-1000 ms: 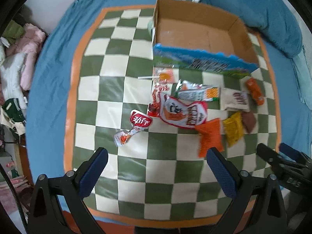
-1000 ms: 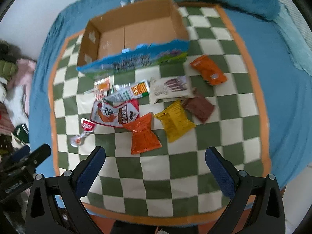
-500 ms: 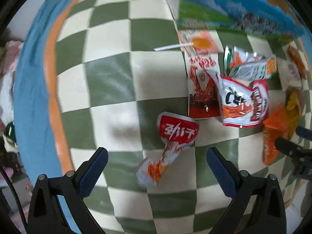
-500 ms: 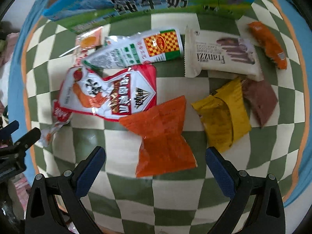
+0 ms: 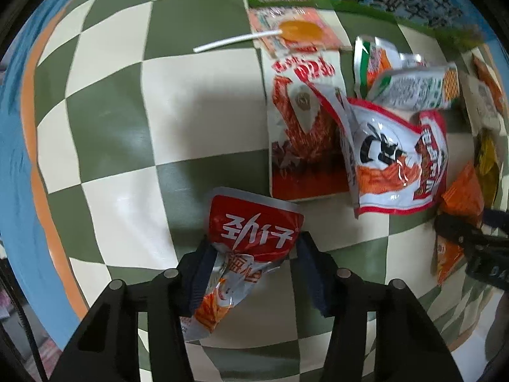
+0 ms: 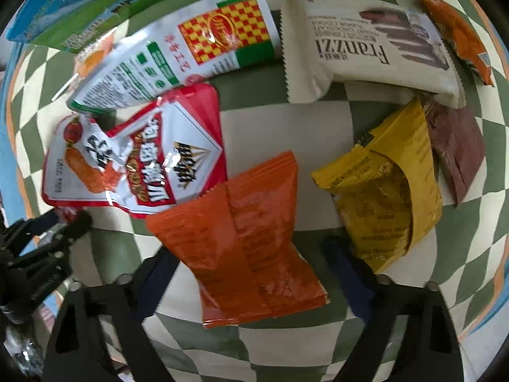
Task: Organize snacks
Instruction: 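Grasp the red-white strip packet with left tool while right grasps orange packet, then carry both packets over the cardboard box and open both tools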
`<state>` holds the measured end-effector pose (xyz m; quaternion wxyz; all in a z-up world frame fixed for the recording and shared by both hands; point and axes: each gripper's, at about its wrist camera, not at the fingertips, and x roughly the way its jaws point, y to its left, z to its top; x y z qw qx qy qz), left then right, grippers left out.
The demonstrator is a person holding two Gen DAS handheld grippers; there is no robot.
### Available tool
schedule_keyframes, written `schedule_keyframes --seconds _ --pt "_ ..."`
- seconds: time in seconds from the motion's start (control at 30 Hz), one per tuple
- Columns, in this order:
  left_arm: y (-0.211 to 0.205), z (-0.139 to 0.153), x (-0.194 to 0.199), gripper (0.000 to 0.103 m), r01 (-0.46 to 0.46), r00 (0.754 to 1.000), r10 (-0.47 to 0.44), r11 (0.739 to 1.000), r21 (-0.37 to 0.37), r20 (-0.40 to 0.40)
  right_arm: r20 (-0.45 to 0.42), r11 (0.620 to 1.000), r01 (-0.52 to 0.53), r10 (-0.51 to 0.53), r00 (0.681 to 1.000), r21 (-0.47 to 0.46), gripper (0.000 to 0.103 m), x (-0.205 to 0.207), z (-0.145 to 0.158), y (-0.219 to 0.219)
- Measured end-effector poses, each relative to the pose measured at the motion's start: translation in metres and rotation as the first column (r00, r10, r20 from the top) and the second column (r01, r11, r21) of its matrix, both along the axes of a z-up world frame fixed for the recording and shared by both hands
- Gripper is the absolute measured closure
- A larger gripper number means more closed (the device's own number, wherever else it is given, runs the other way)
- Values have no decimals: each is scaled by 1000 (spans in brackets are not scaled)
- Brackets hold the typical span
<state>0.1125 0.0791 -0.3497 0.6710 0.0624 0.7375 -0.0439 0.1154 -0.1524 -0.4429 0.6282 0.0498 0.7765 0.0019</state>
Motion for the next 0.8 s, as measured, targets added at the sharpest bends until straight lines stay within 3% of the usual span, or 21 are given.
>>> schedule_keyframes --seconds 0.13,0.2,0.47,0.8 --pt "5 13 -4 56 -34 999 34 999 12 14 23 999 -21 22 1000 -30 49 -6 1 5" --pt "4 19 -8 57 -42 999 42 999 14 28 32 999 -19 20 999 -33 53 -8 5 5" --pt "0 53 -15 57 -93 992 93 996 -8 86 53 1000 12 -12 999 2 57 -22 34 2" --pt "-36 113 -13 57 -102 981 113 992 -76 156 112 998 32 -37 993 49 57 -46 119 -3"
